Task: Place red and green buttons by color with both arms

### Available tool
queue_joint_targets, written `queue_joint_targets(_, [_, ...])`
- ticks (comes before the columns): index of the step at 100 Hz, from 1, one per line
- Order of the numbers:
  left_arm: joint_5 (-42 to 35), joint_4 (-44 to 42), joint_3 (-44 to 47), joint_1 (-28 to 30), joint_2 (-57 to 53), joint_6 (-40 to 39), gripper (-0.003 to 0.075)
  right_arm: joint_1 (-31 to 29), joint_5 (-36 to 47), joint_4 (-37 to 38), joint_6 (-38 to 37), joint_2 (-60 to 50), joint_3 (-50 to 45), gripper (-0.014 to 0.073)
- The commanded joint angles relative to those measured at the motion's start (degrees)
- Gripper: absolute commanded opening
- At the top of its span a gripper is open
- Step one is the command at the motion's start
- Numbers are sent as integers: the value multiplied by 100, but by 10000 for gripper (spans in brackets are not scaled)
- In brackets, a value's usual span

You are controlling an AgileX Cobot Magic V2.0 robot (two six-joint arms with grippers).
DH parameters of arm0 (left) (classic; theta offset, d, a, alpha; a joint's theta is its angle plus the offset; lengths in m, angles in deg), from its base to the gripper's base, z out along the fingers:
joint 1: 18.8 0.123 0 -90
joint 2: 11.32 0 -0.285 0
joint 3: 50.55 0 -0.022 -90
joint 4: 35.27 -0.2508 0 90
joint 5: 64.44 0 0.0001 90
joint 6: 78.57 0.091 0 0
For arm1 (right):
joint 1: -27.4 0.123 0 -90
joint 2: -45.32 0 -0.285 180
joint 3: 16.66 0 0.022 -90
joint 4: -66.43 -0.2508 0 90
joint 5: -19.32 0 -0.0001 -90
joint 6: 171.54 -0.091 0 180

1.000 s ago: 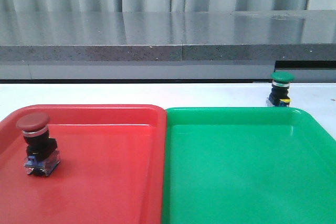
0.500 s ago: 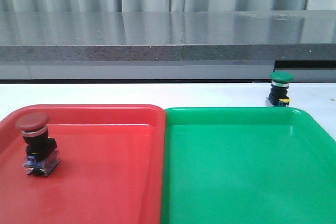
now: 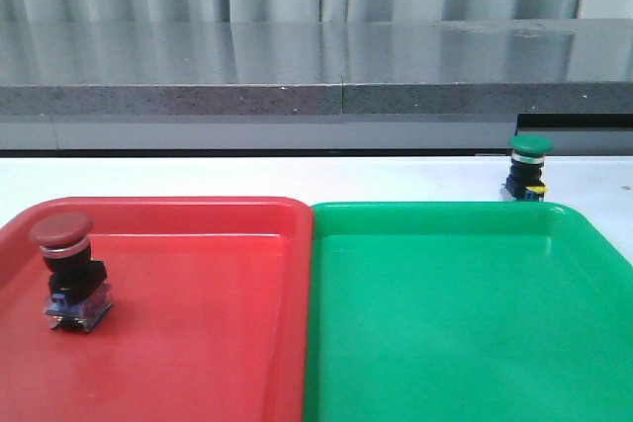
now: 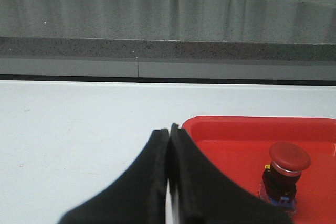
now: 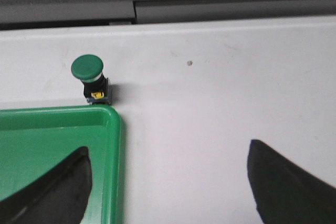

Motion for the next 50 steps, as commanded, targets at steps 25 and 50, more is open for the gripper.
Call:
queue_joint_targets(25, [-421,55,77,11,-190,-1,-20,790,-1280,-221,48,1906,2089,636])
queue_joint_targets(50, [-421,55,77,11,-190,-1,-20,854,-2496,-546,37,3499,3734,636])
